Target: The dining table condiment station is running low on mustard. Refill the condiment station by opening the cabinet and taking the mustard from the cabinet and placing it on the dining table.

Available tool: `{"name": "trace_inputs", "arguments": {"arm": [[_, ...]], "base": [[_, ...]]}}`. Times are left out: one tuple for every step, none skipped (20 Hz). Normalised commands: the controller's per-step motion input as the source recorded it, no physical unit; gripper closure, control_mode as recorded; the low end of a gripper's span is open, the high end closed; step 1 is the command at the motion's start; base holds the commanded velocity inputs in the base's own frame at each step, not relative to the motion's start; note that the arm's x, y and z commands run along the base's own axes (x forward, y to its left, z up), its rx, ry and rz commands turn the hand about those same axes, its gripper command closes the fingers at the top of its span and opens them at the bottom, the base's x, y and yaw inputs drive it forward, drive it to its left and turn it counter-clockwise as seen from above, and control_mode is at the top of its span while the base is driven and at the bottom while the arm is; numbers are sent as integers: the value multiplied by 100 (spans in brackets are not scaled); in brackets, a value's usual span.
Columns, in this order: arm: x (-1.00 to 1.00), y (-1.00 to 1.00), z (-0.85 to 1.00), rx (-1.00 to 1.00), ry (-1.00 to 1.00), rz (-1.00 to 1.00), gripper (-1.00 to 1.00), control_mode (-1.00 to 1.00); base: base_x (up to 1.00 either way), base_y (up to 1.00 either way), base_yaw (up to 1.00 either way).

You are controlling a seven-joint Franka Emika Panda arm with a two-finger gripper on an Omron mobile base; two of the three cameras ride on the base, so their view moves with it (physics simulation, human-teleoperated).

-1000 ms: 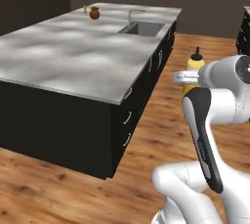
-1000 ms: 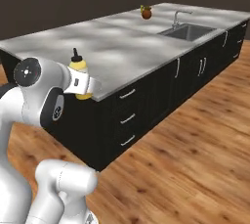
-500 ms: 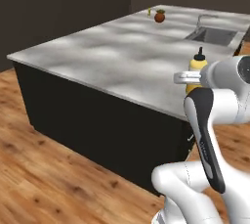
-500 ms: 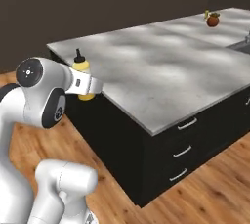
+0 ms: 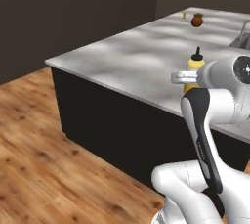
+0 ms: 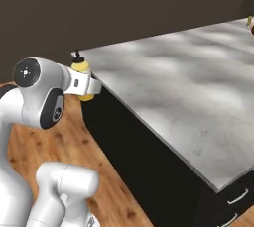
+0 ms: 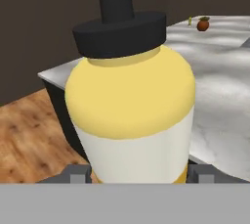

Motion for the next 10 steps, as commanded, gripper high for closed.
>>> {"name": "trace_inputs", "arguments": {"arm": [[0, 0, 0, 0, 0, 0, 100, 100], [0, 0, 0, 0, 0, 0, 100, 100], [0, 0, 0, 0, 0, 0, 100, 100], [0, 0, 0, 0, 0, 0, 100, 100], [0, 0, 0, 0, 0, 0, 100, 100], [0, 0, 0, 0, 0, 0, 100, 100], [0, 0, 0, 0, 0, 0, 100, 100], [0, 0, 0, 0, 0, 0, 100, 100], [0, 0, 0, 0, 0, 0, 100, 100], [0, 0, 0, 0, 0, 0, 100, 100]], "base": [[100, 100, 0], [100, 100, 0], [100, 100, 0], [100, 100, 0], [100, 100, -1], [100, 100, -5], [100, 100, -11], [100, 100, -16], [100, 100, -20], [100, 100, -25]]}}
